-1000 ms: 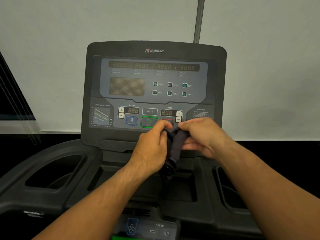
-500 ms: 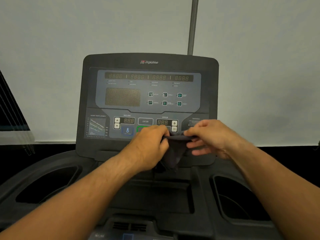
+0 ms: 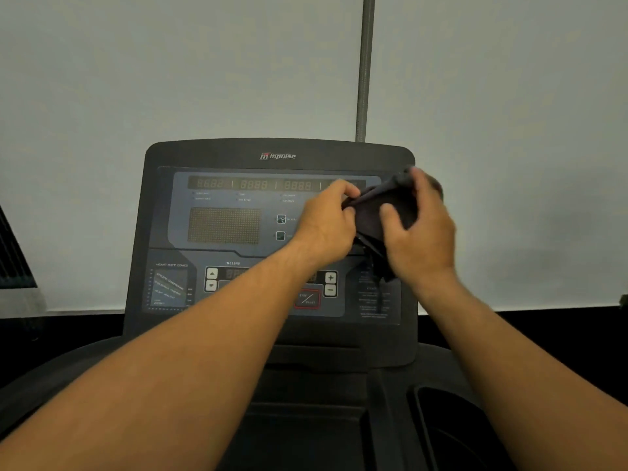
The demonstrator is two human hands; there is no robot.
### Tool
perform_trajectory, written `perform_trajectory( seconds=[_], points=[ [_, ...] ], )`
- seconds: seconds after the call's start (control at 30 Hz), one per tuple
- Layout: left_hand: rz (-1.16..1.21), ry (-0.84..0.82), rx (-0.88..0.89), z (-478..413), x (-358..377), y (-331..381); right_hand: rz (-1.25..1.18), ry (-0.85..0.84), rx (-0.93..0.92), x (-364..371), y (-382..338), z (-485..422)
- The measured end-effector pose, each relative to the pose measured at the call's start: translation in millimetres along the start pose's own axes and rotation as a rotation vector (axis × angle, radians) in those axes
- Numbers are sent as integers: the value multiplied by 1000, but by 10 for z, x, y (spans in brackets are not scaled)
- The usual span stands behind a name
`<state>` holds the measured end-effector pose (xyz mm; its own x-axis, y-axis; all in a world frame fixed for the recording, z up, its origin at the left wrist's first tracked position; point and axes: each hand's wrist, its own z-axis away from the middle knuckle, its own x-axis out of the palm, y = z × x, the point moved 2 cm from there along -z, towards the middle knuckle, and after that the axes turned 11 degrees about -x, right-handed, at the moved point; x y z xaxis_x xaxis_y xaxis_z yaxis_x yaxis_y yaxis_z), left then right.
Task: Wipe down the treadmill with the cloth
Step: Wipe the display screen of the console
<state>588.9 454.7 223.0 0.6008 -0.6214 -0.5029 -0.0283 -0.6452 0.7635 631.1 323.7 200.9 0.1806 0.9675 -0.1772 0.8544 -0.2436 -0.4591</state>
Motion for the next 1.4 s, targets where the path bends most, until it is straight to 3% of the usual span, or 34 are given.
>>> perform_trajectory(
  seconds=[0.1, 0.2, 0.3, 0.37, 0.53, 0.7, 0.87, 1.17, 1.3, 1.4],
  points=[
    [84, 53, -126, -147, 172, -137, 285, -243, -115, 407, 283, -91],
    [87, 113, -172, -297, 128, -358, 490, -398, -55, 720, 554, -202],
    [-221, 326, 8, -426, -229, -432, 676, -416, -134, 845, 628, -213],
    [-386, 356, 145, -567, -465, -424, 733, -423, -199, 890, 642, -309],
    [-696, 267, 313, -1104, -734, -387, 759, -467, -332, 955, 662, -614],
    [-914, 111, 173, -1357, -724, -387, 718, -498, -386, 883, 685, 93],
    [-900, 43, 131, -1396, -733, -443, 743, -604, -428, 791, 769, 209],
    [-907, 80, 183, -1424, -721, -460, 794, -460, -367, 1052, 710, -891],
    [-915, 71, 187, -1431, -753, -457, 754, -445, -396, 986, 691, -331],
    [-909, 65, 184, -1437, -774, -470, 724, -563, -459, 801, 717, 363]
  ],
)
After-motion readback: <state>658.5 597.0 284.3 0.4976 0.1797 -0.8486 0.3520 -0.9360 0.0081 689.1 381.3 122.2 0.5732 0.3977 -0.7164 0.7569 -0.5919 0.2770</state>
